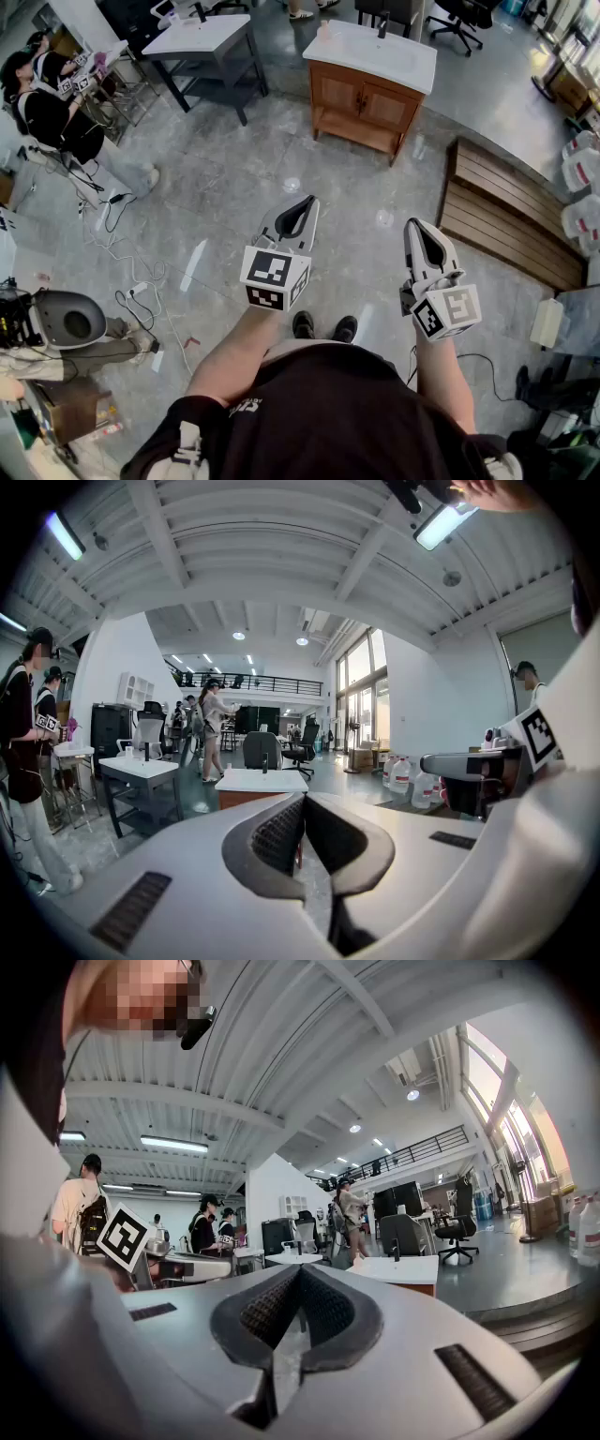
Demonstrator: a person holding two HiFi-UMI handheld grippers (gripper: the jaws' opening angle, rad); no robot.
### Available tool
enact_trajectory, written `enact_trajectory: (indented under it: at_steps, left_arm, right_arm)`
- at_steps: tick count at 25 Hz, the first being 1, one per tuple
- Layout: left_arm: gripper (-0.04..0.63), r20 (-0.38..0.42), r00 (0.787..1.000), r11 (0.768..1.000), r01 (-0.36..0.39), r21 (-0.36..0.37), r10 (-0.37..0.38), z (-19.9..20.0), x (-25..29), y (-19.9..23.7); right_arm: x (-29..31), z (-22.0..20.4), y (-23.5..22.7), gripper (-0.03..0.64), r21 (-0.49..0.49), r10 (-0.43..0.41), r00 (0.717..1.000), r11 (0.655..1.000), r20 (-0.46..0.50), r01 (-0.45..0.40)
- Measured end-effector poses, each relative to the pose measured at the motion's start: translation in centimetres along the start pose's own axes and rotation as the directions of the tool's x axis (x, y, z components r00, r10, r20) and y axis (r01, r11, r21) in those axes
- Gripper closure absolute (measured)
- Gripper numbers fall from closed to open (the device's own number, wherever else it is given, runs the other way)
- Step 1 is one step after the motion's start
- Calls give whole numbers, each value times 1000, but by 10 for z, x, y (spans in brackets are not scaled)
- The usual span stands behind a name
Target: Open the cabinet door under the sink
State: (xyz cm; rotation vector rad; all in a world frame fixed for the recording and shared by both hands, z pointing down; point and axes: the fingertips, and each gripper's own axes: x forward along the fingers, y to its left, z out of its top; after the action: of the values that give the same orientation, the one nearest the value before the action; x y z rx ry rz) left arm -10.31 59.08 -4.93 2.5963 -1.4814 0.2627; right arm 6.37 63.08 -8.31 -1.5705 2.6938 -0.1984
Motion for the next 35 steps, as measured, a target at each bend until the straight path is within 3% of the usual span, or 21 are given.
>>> enact_trajectory:
  at_steps: [12,18,23,29,35]
  left_arm:
    - [577,-12,1000,1000,11,15,-10,1,20,-28]
    - [577,-3,1000,1000,-11,20,11,5,27,-52]
    - [577,8,1000,999,-20,38,20,8,31,-65]
    - [577,2,1000,999,-19,32,19,7,54,-49]
    - [577,-5,1000,1000,13,17,-13,0,113,-7]
  right_arm:
    - [-5,5,-21,606,13,17,1000,1000,11,-17]
    - [-25,-11,-31,604,0,109,994,994,-7,-109]
    - [-33,-8,-40,604,25,117,993,993,10,-117]
    - [-11,-8,-56,603,59,85,996,995,6,-86]
    - [54,-23,-79,603,67,71,997,995,-28,-69]
